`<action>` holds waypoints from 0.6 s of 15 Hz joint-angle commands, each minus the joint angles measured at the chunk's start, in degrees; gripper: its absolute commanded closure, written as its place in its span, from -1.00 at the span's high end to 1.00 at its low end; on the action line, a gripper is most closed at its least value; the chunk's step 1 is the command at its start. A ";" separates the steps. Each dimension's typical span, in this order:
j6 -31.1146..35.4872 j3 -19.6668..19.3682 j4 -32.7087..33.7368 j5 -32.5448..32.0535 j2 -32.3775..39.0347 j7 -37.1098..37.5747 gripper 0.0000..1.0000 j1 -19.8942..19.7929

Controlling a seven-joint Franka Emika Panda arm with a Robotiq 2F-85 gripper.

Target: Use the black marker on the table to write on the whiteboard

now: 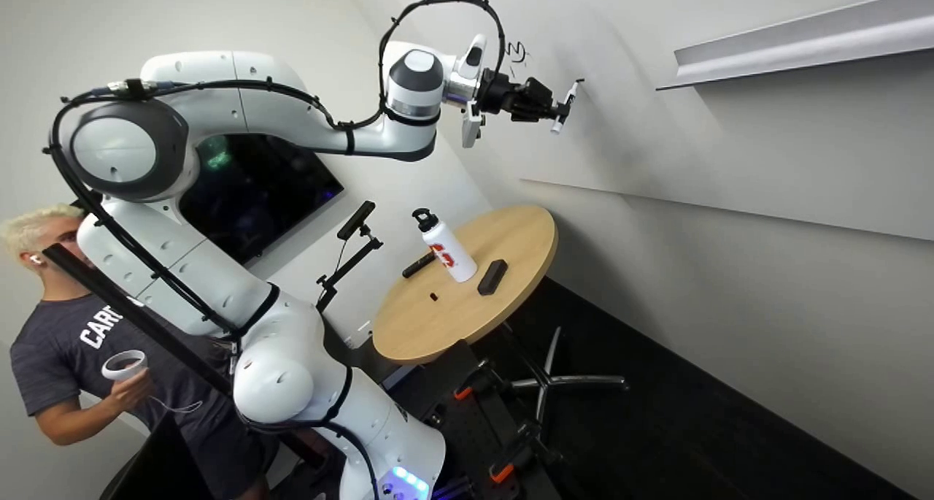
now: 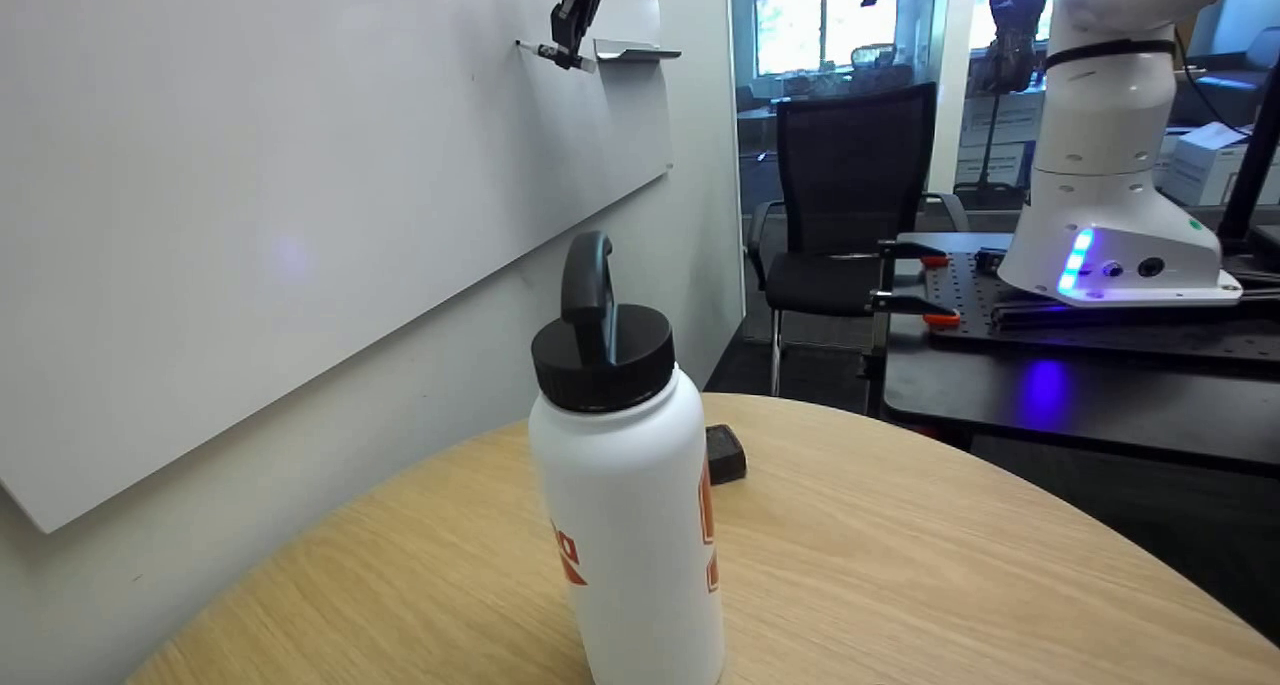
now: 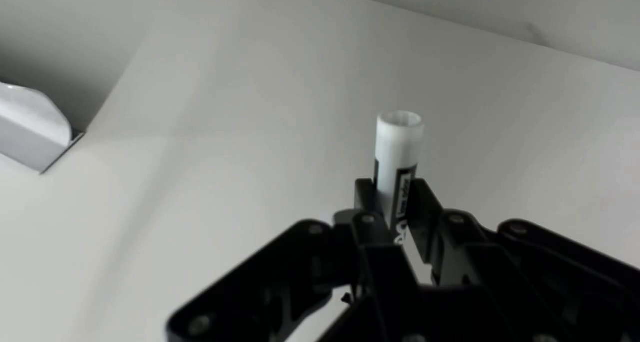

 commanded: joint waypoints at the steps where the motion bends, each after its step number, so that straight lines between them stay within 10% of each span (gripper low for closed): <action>1: -0.65 -0.98 0.30 -0.10 -0.28 -1.70 -0.90 1.65; 9: -1.90 -0.98 0.95 0.53 1.98 -3.41 -0.90 2.72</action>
